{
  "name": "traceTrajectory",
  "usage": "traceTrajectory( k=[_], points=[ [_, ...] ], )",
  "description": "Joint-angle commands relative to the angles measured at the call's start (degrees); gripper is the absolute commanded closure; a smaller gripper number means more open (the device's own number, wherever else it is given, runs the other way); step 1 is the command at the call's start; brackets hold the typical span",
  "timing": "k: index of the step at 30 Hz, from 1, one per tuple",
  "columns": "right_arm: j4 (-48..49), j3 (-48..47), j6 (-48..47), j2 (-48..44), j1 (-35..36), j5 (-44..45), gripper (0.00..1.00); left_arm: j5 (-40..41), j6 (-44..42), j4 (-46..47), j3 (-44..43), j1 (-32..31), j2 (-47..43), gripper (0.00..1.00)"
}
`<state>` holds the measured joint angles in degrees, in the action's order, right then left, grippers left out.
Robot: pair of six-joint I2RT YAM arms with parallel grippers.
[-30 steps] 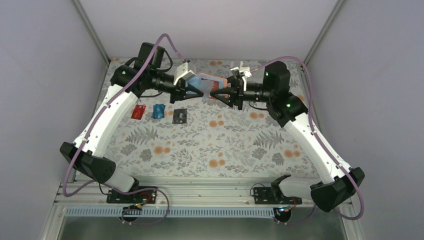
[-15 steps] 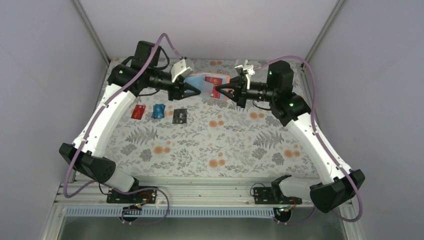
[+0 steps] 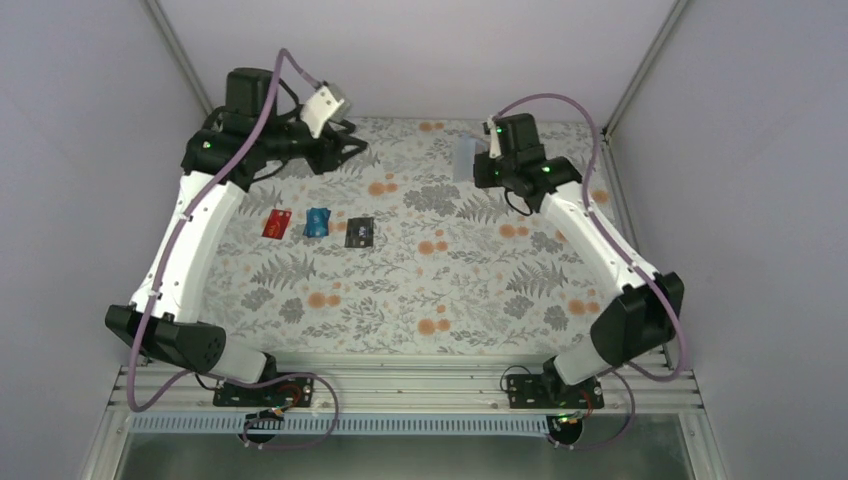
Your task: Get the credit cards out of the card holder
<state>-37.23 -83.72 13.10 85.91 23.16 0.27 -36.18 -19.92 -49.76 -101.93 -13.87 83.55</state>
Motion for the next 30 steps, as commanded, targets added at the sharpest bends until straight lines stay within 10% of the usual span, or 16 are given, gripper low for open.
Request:
traceTrajectory(
  k=[1,13,30],
  points=[
    [-7.7,-5.7,2.3,3.1,3.9,16.0,0.96,-13.7,-5.5,-3.5,0.8,-7.5,-0.4,0.56],
    [12.6,1.7,-4.6,-4.1,4.9,-36.0,0.96,-28.1,-10.3,-8.0,1.6,-13.0,1.8,0.68],
    [23.5,7.9,-9.2,-12.9,5.0,-58.2,0.96,-23.4,-6.8,-4.5,2.8,-8.8,0.7,0.83]
  ],
)
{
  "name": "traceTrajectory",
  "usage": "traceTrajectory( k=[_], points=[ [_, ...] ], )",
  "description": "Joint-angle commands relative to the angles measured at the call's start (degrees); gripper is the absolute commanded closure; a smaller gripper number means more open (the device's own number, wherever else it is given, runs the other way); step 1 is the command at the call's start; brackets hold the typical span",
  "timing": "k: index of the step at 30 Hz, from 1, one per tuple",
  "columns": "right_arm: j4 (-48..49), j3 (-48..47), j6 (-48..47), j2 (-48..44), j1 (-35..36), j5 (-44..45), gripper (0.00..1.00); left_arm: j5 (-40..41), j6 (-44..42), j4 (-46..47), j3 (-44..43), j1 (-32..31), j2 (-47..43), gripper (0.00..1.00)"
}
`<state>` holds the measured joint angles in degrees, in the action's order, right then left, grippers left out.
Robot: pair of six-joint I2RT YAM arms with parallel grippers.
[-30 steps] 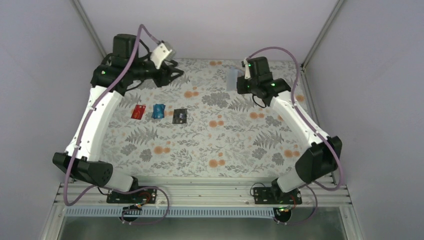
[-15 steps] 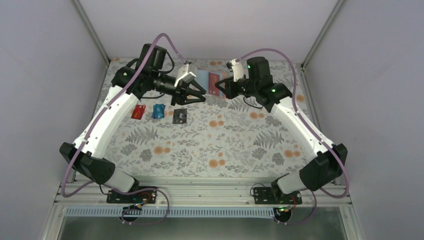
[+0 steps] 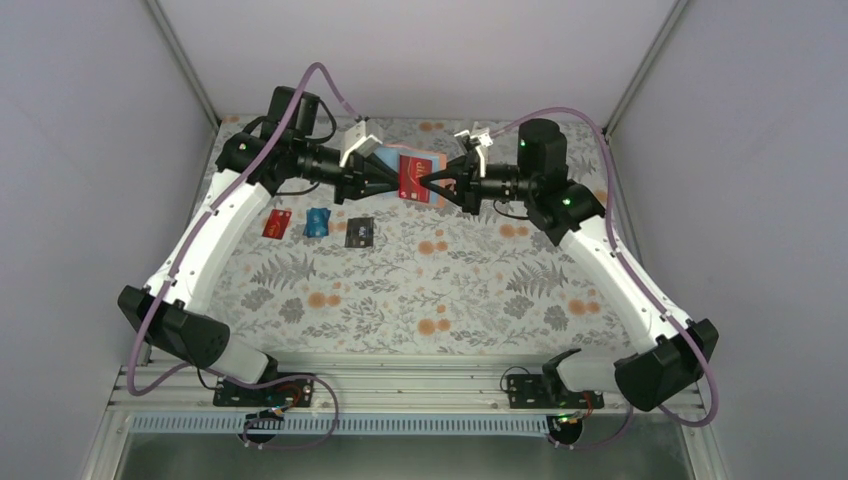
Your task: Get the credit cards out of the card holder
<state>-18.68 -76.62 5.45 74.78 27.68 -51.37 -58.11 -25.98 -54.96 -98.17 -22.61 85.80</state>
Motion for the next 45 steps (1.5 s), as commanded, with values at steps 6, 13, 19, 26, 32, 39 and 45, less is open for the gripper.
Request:
traceTrajectory(
  k=[6,13,19,26,32,39,45],
  points=[
    [6.5,1.0,-0.7,-1.0,0.7,-7.4,0.96,-4.6,-0.5,0.3,-3.2,-1.8,0.3,0.89],
    [4.7,0.9,-2.1,-0.9,0.7,-5.6,0.91,-6.9,-3.9,-2.9,-4.5,-2.5,0.1,0.98],
    [3.4,2.5,-4.8,-2.8,-0.4,-3.9,0.63,-8.6,-5.7,-3.9,-2.8,0.4,-2.1,0.98],
    [2.3,3.4,-5.6,-3.8,-1.9,-5.2,0.80,-8.9,-7.4,-4.8,-1.5,1.2,-2.6,0.98],
    [3.1,2.8,-5.1,-3.0,-1.9,-7.2,0.74,-9.5,-7.2,-4.7,-1.5,1.2,-2.2,0.98],
    [3.8,2.2,-4.5,-1.6,-1.9,-9.2,0.71,-9.3,-5.2,-3.2,-1.3,0.9,-1.4,0.97],
    [3.7,1.9,-4.7,-1.6,-1.9,-9.1,0.96,-8.3,-4.9,-3.0,-1.1,0.7,-1.2,0.97]
  ],
)
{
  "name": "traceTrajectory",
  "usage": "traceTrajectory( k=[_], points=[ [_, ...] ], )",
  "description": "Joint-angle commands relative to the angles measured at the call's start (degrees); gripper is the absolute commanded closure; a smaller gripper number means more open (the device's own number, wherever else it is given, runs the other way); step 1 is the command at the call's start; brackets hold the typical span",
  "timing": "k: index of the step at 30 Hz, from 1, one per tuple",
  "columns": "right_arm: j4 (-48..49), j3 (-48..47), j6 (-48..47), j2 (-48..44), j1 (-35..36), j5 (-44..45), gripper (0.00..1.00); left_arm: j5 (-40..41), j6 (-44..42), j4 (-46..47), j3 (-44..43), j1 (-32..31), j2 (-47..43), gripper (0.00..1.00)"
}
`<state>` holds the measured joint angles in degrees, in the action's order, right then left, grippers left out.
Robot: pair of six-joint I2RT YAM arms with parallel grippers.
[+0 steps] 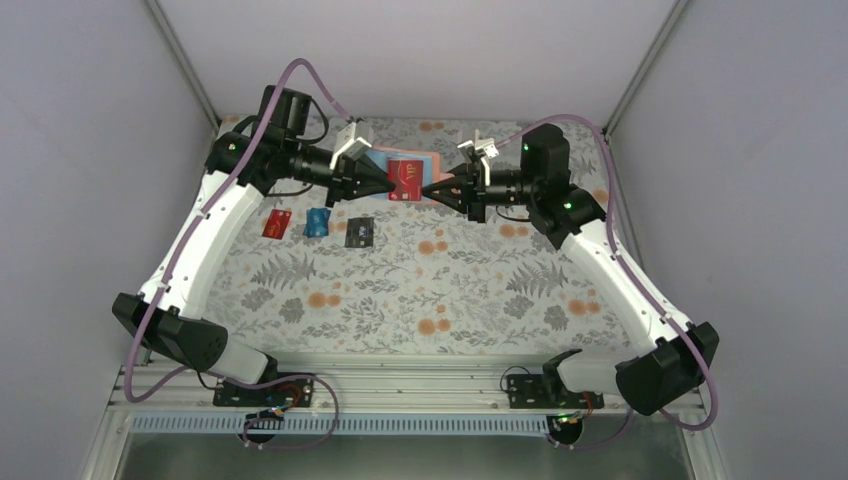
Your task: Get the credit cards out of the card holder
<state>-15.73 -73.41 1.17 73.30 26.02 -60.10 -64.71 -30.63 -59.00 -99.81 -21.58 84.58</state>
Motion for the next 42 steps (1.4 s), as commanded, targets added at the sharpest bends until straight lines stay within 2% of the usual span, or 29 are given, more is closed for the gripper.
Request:
traceTrajectory(
  k=[1,4,8,11,14,26,31,32,36,42],
  points=[
    [0.7,-1.3,-0.6,-0.5,-0.3,0.7,0.96,-1.6,-0.7,0.7,0.3,-0.3,0.0,0.98],
    [-0.2,-1.1,-1.8,-1.6,-0.6,1.8,0.96,-1.6,-2.9,-1.0,-0.9,0.3,-0.4,0.90],
    [-0.7,-1.2,-2.0,-1.5,-0.6,0.2,0.96,-2.5,-3.2,-0.9,-0.3,0.5,-1.1,0.90],
    [-0.8,-1.3,-2.1,-1.5,-0.6,0.5,0.96,-2.4,-2.9,-0.6,0.0,0.5,-0.9,0.91],
    [-0.8,-1.4,-2.1,-1.5,-0.7,0.3,0.96,-2.5,-3.4,-1.1,-0.6,0.5,-1.0,0.97],
    [-2.3,-1.4,-2.9,-2.0,-1.7,1.5,0.96,-1.6,-5.9,-3.8,-0.7,1.8,-2.0,0.98],
    [-2.6,-1.0,-1.9,-2.5,-3.2,5.1,0.96,4.5,-5.1,-4.2,-0.5,3.8,-2.3,0.98],
    [-2.8,-0.9,-0.6,-2.4,-4.9,7.0,0.96,9.8,-6.1,-6.9,-0.5,6.9,-2.0,0.98],
    [-4.2,-0.6,1.3,-1.3,-7.6,11.5,0.96,16.6,-9.1,-11.5,0.0,14.8,-1.3,0.98],
    [-5.2,0.9,1.6,2.3,-8.8,14.0,0.96,31.1,-12.5,-12.1,5.5,28.9,2.6,0.98]
  ],
)
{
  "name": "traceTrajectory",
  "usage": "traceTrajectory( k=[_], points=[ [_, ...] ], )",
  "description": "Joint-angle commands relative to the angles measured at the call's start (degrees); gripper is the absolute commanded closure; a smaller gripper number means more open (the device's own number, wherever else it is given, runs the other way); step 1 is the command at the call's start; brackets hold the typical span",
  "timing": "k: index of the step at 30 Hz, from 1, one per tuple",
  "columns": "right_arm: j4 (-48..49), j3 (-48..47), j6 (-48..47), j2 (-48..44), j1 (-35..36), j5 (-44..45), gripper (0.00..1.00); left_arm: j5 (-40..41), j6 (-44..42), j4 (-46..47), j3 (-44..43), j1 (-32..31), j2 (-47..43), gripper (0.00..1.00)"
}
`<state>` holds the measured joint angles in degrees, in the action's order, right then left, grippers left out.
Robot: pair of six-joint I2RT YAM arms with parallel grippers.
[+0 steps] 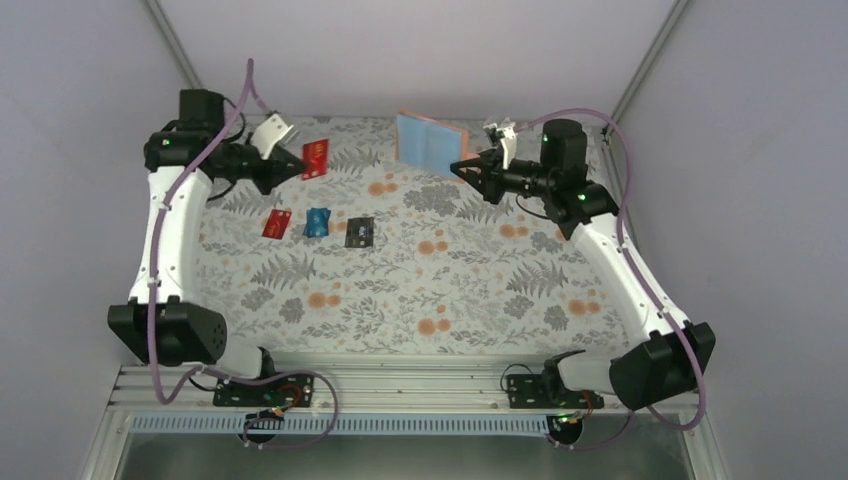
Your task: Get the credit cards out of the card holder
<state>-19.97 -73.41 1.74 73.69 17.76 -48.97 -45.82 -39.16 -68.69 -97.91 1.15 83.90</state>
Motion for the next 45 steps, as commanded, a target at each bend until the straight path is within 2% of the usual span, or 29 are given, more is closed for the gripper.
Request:
traceTrajectory(
  k=[1,5,8,11,17,21,25,34,37,41,45],
  points=[
    [-1.1,1.2,0.9,2.2,-0.6,4.1,0.96,13.9,-4.6,-2.1,4.5,8.3,4.6,0.98],
    [-1.4,2.4,0.0,2.3,-0.6,5.1,0.96,20.3,-4.2,-1.4,5.2,15.4,13.4,0.98],
    [-2.3,2.6,-1.1,2.2,-0.6,5.1,0.96,20.9,-5.3,-4.1,3.6,17.7,20.7,0.98],
    [-2.6,2.9,-1.9,1.9,-0.6,5.3,0.96,22.4,-5.7,-6.8,2.2,18.1,26.9,0.98],
    [-2.3,3.8,-2.4,2.1,-0.6,4.6,0.96,21.7,-4.9,-6.3,2.4,18.1,32.8,0.98],
    [-2.8,3.8,-2.9,2.4,-0.6,4.1,0.96,22.2,-4.1,-7.5,-1.6,18.1,37.5,0.98],
    [-2.7,4.2,-3.0,2.2,-0.5,3.5,0.96,20.2,-5.0,-9.1,-5.0,18.0,40.5,0.98],
    [-2.8,4.1,-2.9,3.0,-0.6,3.0,0.96,17.9,-6.7,-9.1,-4.7,17.7,44.6,0.98],
    [-2.9,4.2,-2.9,3.0,-0.6,3.1,0.96,18.6,-6.6,-9.1,-5.5,17.7,45.9,0.97],
    [-2.9,4.1,-3.0,2.9,-0.5,2.9,0.96,20.2,-6.0,-9.1,-7.3,17.7,47.9,0.90],
    [-2.9,4.0,-3.0,3.0,-0.6,2.6,0.96,21.5,-5.5,-9.1,-10.4,17.7,48.9,0.89]
  ],
)
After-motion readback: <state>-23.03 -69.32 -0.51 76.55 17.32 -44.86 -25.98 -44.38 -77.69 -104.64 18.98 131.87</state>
